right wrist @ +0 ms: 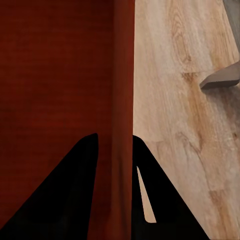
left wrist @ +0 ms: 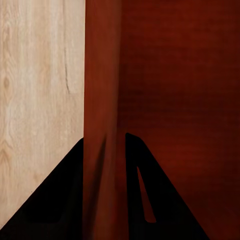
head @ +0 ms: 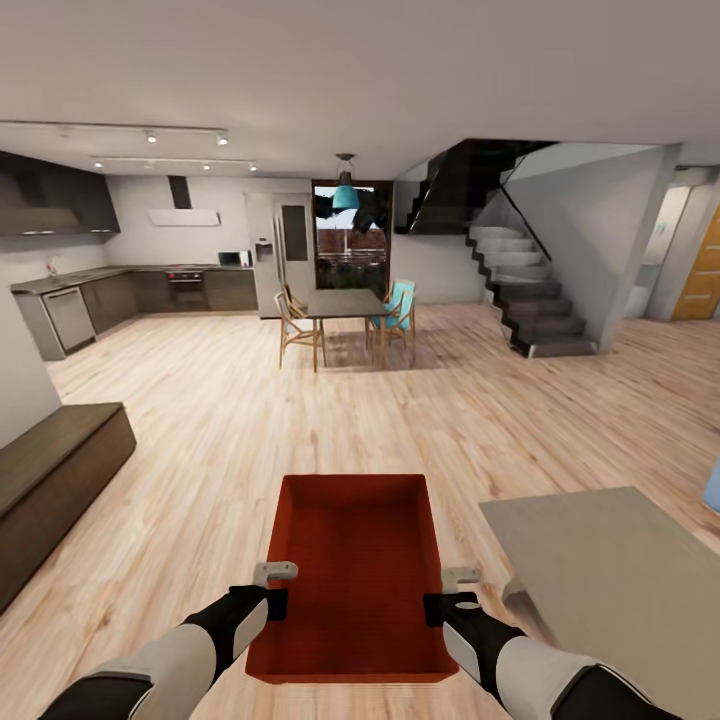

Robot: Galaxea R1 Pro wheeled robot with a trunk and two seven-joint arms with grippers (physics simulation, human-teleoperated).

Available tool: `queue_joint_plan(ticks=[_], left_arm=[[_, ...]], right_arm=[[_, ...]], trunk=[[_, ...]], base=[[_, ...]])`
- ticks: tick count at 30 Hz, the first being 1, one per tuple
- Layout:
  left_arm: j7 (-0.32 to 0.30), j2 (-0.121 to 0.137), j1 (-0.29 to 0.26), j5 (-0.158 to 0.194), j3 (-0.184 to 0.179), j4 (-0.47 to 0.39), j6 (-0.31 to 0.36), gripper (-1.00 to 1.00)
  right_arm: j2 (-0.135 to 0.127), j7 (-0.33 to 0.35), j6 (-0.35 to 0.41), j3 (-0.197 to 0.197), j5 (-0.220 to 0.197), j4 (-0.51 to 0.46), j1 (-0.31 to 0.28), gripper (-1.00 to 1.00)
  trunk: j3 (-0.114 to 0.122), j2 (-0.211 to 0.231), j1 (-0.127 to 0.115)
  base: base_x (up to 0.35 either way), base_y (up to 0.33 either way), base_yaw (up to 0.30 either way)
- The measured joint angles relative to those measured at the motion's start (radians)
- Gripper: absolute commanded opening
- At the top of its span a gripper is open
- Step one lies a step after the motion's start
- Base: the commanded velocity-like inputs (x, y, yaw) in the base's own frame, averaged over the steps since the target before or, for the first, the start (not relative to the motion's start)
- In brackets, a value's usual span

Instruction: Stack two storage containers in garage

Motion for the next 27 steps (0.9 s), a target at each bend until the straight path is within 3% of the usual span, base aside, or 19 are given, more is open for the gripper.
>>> queue_joint_plan(ticks=[27], left_arm=[[0.0,0.001,0.0,0.003,-0.002,0.0,-0.001,-1.0]], right_arm=[[0.001,-0.001,-0.001,0.001,-0.002,0.0,0.0,-1.0]], trunk=[[0.0,0.0,0.0]], base=[[0.321,0.0,0.0]])
